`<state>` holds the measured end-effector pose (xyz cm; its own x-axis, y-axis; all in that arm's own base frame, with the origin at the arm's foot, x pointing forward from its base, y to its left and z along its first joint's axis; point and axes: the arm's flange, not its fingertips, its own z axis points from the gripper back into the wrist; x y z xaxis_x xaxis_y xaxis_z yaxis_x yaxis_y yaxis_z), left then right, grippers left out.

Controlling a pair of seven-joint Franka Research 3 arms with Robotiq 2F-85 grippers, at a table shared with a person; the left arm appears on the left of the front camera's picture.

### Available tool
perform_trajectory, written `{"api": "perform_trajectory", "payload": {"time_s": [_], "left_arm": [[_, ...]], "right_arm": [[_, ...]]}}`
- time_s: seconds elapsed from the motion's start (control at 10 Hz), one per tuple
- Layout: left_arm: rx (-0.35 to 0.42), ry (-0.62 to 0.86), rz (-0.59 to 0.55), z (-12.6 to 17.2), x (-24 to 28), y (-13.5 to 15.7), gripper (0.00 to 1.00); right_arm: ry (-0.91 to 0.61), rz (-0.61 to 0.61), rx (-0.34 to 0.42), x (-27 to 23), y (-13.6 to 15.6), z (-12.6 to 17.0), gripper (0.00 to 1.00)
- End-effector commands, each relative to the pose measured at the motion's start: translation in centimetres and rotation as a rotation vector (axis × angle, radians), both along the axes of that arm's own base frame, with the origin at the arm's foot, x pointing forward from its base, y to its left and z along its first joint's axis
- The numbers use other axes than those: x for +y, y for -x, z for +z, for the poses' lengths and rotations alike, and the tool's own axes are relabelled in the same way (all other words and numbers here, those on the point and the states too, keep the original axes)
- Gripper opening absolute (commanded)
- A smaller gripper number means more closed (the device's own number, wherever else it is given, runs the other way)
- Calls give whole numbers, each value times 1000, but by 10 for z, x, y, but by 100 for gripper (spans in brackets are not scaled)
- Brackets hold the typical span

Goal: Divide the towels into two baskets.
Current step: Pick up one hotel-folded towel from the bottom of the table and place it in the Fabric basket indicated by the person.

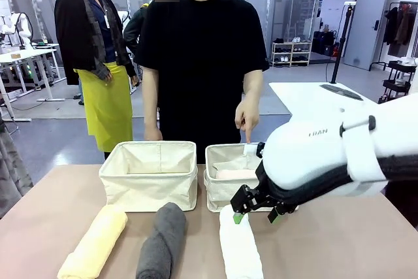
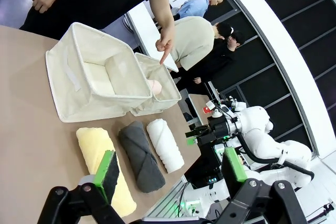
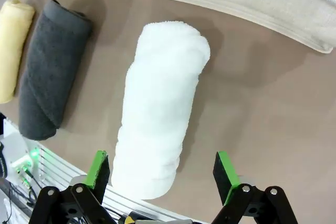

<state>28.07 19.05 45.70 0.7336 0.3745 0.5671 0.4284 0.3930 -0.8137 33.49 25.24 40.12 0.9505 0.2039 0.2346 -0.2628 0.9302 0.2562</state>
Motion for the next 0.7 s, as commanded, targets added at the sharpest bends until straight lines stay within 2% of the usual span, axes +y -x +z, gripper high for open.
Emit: {"api": "perform_trajectory", "payload": {"time_s": [0.0, 0.2, 0.3, 0.6], "left_arm": [[-16, 7, -6, 2, 1, 3, 100], [-16, 7, -6, 2, 1, 3, 100], [-16, 7, -6, 2, 1, 3, 100], [-16, 7, -6, 2, 1, 3, 100]], "right_arm": [[78, -51, -10, 17, 4, -13, 100], [36, -2, 9, 22, 6, -14, 100], [57, -8, 2, 8, 4, -11, 100], [57, -8, 2, 8, 4, -11, 100]]}}
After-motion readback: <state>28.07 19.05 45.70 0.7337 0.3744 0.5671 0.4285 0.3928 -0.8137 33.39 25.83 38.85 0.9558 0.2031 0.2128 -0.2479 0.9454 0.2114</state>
